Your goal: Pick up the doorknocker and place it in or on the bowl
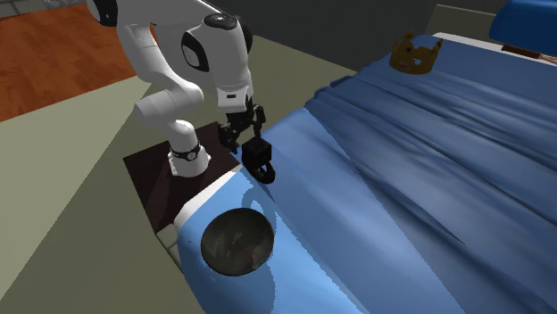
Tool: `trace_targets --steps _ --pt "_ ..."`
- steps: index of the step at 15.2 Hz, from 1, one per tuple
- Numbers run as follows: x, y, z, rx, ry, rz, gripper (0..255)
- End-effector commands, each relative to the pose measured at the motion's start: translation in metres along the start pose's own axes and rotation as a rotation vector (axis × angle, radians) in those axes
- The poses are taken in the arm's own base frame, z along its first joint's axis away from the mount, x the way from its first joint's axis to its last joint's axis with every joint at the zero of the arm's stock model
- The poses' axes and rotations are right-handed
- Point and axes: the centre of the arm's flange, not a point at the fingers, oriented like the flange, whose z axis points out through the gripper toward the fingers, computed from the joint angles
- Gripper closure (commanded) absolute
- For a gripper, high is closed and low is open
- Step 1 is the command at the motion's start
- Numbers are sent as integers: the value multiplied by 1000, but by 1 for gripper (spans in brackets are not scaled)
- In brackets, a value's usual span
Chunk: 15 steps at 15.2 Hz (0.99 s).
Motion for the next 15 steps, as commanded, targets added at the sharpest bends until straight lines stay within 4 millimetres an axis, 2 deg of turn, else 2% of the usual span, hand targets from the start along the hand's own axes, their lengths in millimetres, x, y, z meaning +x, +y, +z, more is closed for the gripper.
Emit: trace_targets --steps 1,4,5,14,15 --pt "0 0 1 0 0 0 0" --pt "0 0 1 0 0 0 0" --pt "0 0 1 0 0 0 255" --pt "0 0 1 0 0 0 255" --pt "0 0 -5 0 0 0 255"
